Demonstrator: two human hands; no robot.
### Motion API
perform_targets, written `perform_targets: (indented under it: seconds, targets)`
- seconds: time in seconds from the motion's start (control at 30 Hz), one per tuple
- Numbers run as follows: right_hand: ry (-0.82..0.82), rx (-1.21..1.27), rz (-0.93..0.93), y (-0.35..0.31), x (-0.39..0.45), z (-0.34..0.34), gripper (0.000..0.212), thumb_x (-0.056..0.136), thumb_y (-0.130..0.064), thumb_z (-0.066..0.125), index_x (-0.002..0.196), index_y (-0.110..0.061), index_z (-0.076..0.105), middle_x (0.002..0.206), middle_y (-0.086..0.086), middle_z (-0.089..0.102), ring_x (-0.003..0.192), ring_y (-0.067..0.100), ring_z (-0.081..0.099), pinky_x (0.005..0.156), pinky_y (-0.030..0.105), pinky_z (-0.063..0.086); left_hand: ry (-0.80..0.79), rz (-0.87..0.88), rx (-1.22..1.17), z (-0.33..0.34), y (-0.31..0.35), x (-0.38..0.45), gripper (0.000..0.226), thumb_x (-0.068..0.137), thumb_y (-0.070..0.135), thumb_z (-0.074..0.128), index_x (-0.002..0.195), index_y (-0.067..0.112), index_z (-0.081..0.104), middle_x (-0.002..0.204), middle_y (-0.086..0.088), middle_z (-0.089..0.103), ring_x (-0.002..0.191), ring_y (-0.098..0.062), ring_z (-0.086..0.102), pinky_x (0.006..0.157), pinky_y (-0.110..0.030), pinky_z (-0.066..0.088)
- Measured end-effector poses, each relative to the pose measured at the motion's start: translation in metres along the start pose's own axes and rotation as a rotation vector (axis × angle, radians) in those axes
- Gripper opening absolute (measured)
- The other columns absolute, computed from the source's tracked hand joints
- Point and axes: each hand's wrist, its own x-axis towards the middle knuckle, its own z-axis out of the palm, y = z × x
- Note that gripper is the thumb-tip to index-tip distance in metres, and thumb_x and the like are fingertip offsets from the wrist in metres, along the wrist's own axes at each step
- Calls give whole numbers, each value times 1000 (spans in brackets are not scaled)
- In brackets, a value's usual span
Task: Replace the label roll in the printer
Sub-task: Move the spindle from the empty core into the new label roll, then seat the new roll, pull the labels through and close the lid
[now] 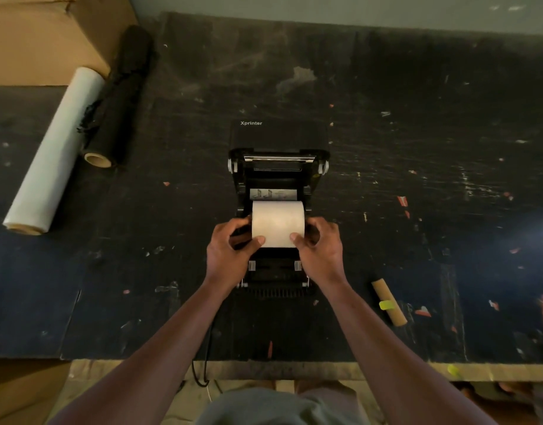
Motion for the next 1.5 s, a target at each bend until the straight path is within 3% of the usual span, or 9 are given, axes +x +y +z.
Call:
perform_targets:
  seconds: [0.07, 0.2, 0.3, 0.57, 0.7, 0.93, 1.17, 1.3, 1.5]
  targets:
    - [5, 3, -7, -1, 1, 3, 47, 94, -23, 76, 137, -18, 58, 128, -4, 46, 92, -4, 53, 66, -7, 41, 0, -18, -13, 1, -2, 1, 52, 89, 30, 86, 136, 23, 66, 142, -2, 59, 118, -14, 71, 96, -33, 62]
    - [21, 11, -7, -6, 6, 3, 46, 94, -19, 76, 137, -15, 59, 133, 1, 50, 107, 6, 57, 71, 5, 48, 3, -3, -22, 2, -4, 2, 51, 89, 30, 85, 136, 22, 65, 141, 0, 58, 114, -11, 72, 79, -12, 58]
    - [12, 12, 5, -9, 5, 4, 47, 93, -20, 76, 137, -13, 60, 136, 4, 52, 114, 12, 61, 87, 18, 51, 2, 5, -11, 0, -4, 2, 53, 90, 28, 84, 138, 20, 64, 142, 1, 55, 110, -8, 71, 79, -11, 57]
    - [26, -24, 46, -4, 4, 11, 46, 93, -22, 77, 136, -15, 61, 136, 3, 47, 115, 15, 62, 98, 25, 53, 13, -31, 58, 2, -4, 2, 52, 89, 25, 86, 137, 20, 66, 138, 3, 51, 94, 7, 65, 69, 0, 52]
    - [39, -68, 32, -2, 3, 10, 46, 95, -28, 75, 138, -14, 62, 131, 6, 58, 108, 15, 66, 90, 23, 54, 43, -16, 123, 5, -4, 1, 52, 89, 26, 86, 136, 17, 68, 125, -2, 66, 94, -2, 69, 74, -7, 51]
    - [183, 43, -2, -2, -12, 8, 27, 92, -24, 79, 118, -17, 73, 91, -12, 73, 78, -4, 70, 69, 12, 58, 68, -82, 77, 5, 3, 0, 42, 85, 27, 89, 124, 19, 74, 85, 16, 73, 76, 25, 65, 64, 5, 44]
    - [-5, 371, 355, -5, -1, 0, 16, 84, -20, 86, 96, -24, 77, 97, -4, 78, 75, 5, 74, 68, 22, 56, 55, -299, -114, 1, 5, -1, 33, 83, 39, 90, 106, 27, 71, 93, 5, 81, 79, -4, 79, 71, -23, 62]
    - [-112, 337, 405, 1, 5, -11, 10, 84, -20, 86, 93, -22, 81, 98, -1, 78, 80, 9, 69, 71, 26, 53, -74, -424, -225, -7, 2, 1, 18, 89, 39, 85, 97, 25, 78, 91, 4, 81, 80, -6, 79, 61, -15, 57]
    - [-156, 208, 365, 10, 10, -10, 7, 85, -22, 86, 89, -24, 81, 99, -8, 76, 91, 3, 64, 82, 27, 52, -190, -334, -42, -16, -4, 6, 4, 91, 36, 84, 91, 33, 81, 92, 9, 78, 75, -4, 69, 62, -18, 51]
